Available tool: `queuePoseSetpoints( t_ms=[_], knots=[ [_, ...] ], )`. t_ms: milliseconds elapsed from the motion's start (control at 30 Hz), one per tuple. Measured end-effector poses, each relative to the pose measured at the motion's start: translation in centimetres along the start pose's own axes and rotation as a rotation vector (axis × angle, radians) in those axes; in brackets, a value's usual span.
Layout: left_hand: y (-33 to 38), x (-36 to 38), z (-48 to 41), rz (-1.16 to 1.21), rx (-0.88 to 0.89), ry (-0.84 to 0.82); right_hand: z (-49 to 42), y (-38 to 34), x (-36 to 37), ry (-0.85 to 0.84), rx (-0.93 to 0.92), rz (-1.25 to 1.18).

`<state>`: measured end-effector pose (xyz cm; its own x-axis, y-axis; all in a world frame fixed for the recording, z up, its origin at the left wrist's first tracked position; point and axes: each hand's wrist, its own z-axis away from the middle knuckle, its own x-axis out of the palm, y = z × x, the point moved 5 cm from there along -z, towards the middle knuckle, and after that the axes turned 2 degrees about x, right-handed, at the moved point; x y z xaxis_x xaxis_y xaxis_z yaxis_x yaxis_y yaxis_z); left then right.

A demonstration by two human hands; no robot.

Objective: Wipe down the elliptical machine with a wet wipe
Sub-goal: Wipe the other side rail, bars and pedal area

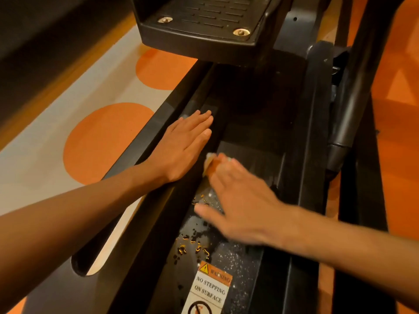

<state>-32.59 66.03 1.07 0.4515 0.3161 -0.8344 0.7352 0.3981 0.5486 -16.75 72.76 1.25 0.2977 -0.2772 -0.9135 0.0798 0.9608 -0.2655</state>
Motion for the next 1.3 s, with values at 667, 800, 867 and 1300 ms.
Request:
queuePoseSetpoints(
  t_ms=[667,800,867,1300],
  knots=[
    [1.0,-0.3,0.9,-0.267,-0.005,-0.096,0.5,3.0,-0.7,-0.004,0.000,0.052],
    [1.9,-1.1,4.5,-0.355,0.079,-0.220,2.7,2.5,0.0,-0.112,-0.093,0.080],
    [2.1,-1.7,6.8,-0.370,0.086,-0.213,1.2,4.5,-0.5,-0.114,-0.075,0.107],
    [2.3,-1.3,10.8,-0.166,0.060,-0.156,-3.8,5.9,-1.3,0.095,0.091,0.045]
  ],
)
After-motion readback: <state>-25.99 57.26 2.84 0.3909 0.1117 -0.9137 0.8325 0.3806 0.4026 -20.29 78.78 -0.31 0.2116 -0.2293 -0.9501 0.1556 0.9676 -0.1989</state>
